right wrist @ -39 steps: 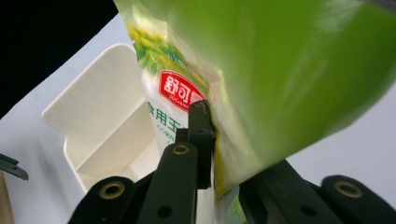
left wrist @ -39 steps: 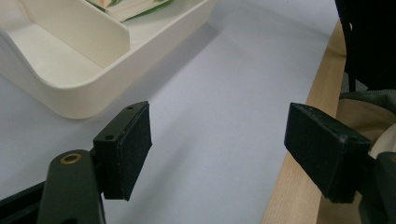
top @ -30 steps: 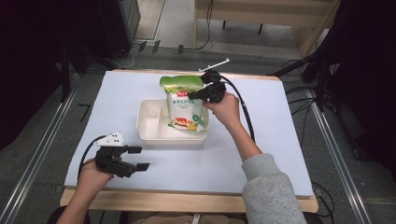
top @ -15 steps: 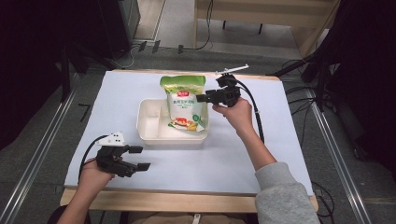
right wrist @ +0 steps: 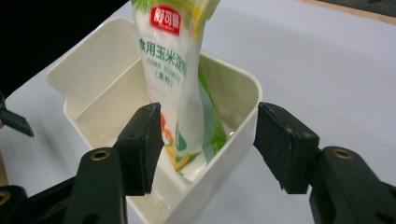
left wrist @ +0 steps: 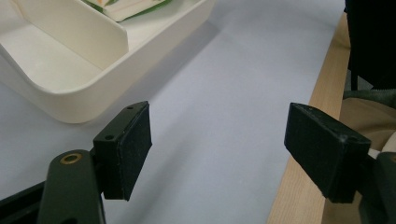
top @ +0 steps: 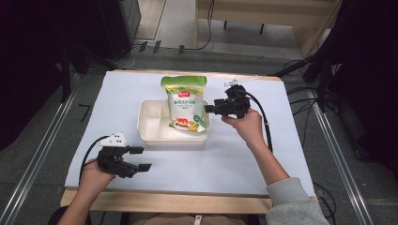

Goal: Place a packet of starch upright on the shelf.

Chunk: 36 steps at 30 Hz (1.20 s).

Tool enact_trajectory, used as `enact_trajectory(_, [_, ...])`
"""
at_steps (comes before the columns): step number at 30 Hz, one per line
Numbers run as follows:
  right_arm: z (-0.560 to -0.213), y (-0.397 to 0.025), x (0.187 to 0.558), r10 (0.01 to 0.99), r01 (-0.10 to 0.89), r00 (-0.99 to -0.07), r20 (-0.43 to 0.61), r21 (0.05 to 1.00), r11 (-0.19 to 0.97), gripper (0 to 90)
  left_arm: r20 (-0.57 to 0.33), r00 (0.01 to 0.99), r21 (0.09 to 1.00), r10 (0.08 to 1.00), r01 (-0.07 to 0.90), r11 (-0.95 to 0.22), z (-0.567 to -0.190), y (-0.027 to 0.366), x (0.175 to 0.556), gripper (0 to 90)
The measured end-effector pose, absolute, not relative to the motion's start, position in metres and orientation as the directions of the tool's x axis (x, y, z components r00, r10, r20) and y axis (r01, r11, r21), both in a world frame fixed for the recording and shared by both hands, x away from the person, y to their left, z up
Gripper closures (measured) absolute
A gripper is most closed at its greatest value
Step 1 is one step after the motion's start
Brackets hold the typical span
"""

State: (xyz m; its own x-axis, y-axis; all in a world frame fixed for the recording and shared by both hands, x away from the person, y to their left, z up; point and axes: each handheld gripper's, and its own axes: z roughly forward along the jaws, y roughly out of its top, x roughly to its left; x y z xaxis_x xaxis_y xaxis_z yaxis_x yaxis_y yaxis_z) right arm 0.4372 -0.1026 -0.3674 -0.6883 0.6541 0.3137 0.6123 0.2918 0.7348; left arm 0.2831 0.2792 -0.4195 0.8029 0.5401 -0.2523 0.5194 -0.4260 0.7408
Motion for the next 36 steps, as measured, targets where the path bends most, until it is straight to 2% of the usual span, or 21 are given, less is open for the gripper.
enact_trajectory(11, [-0.369,-0.127,0.404,0.646,0.59,-0.706,0.291,0.746,0.309,41.9,-0.252,0.805,0.737,0.538,0.519,-0.432,-0.42,0.278,0.283,23.8])
enact_trajectory(23, [-0.395,-0.149,0.356,0.63,0.576,-0.722,0.284,0.752,0.321,40.9,-0.252,0.808,0.735,0.533,0.518,-0.437,-0.42,0.276,0.283,23.8])
enact_trajectory(26, [-0.405,-0.149,0.344,0.632,0.559,-0.734,0.248,0.75,0.355,41.5,-0.253,0.807,0.733,0.534,0.52,-0.439,-0.42,0.275,0.283,23.8])
enact_trajectory(27, [-0.412,-0.148,0.338,0.628,0.53,-0.75,0.206,0.756,0.385,42.9,-0.255,0.807,0.728,0.533,0.523,-0.443,-0.421,0.273,0.284,23.8])
enact_trajectory(29, [-0.414,-0.148,0.337,0.626,0.534,-0.749,0.214,0.755,0.381,42.7,-0.253,0.812,0.726,0.527,0.519,-0.451,-0.421,0.271,0.285,23.7])
enact_trajectory(30, [-0.417,-0.147,0.337,0.615,0.559,-0.739,0.273,0.758,0.335,42.1,-0.25,0.817,0.728,0.52,0.513,-0.455,-0.421,0.27,0.284,23.7])
enact_trajectory(32, [-0.418,-0.146,0.337,0.612,0.553,-0.745,0.267,0.761,0.341,41.5,-0.251,0.818,0.729,0.517,0.511,-0.455,-0.421,0.27,0.284,23.2])
enact_trajectory(33, [-0.422,-0.141,0.338,0.606,0.53,-0.763,0.225,0.754,0.388,40.3,-0.25,0.818,0.723,0.518,0.513,-0.462,-0.422,0.27,0.285,22.7])
enact_trajectory(36, [-0.429,-0.14,0.339,0.601,0.552,-0.761,0.244,0.731,0.402,40.3,-0.248,0.816,0.72,0.523,0.516,-0.464,-0.423,0.271,0.285,22.7])
